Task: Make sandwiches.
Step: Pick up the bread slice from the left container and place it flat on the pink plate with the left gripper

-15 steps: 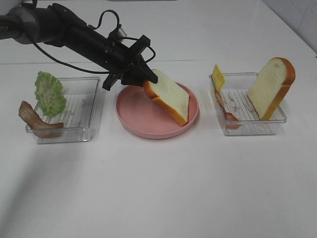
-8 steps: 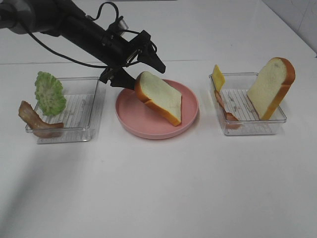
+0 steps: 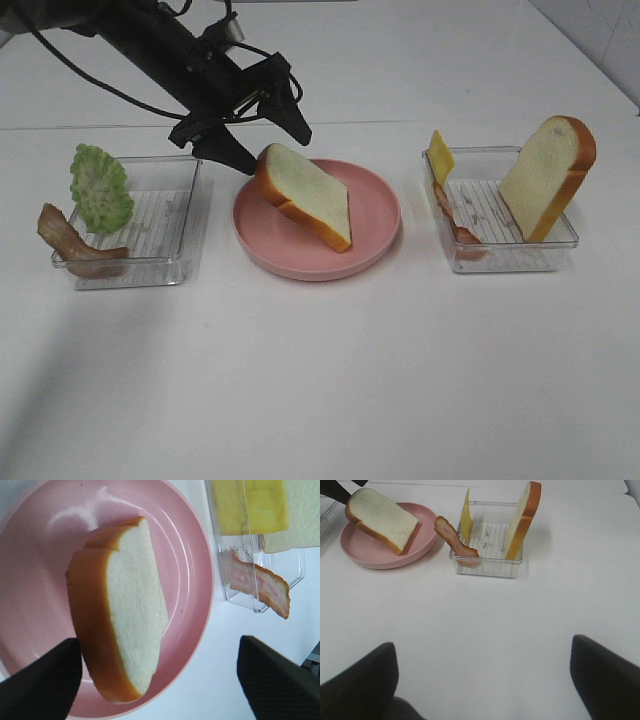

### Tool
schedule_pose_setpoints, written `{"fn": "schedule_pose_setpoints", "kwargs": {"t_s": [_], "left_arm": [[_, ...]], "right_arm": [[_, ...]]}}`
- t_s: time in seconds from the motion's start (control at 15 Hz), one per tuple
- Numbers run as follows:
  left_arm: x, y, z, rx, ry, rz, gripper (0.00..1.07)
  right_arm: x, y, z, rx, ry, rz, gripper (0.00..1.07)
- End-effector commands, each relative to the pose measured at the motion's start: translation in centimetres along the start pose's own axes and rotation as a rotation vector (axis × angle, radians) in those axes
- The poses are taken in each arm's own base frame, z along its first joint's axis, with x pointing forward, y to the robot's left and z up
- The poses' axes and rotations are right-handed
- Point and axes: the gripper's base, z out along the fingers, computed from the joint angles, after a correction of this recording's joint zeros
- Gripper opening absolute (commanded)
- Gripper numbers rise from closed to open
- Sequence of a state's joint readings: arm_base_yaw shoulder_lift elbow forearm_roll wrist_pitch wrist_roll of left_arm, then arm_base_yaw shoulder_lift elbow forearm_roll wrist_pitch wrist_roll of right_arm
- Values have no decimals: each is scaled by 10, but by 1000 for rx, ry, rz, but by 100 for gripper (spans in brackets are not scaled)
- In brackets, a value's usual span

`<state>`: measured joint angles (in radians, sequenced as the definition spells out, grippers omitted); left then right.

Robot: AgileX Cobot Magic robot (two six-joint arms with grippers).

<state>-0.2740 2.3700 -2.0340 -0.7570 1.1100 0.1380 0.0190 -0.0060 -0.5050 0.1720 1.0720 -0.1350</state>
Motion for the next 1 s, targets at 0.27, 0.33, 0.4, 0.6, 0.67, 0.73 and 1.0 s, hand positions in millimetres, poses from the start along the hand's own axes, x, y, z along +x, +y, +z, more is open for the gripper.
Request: {"fn": "schedule_pose_setpoints", "kwargs": {"t_s": [0.27, 0.33, 0.4, 0.6, 0.67, 0.73, 1.0], "left_arm": [[2, 3, 16, -30, 9, -38, 80], [5, 1, 22, -30, 23, -33, 80], [7, -5, 27, -32, 31, -17, 80], [10, -12, 33, -46, 36, 18, 80], [12, -14, 29, -56, 48, 31, 80], [11, -13, 22, -85, 44, 44, 80], [7, -27, -18, -239, -39, 73, 80]], "right_arm": [[0, 0, -2, 8, -22, -5, 88], [0, 0, -2, 8, -22, -5, 88], [0, 0, -2, 8, -22, -5, 88], [0, 0, -2, 8, -22, -5, 88], [0, 0, -2, 8, -22, -5, 88], [0, 0, -2, 8, -22, -5, 88], [0, 0, -2, 8, -22, -5, 88]]}}
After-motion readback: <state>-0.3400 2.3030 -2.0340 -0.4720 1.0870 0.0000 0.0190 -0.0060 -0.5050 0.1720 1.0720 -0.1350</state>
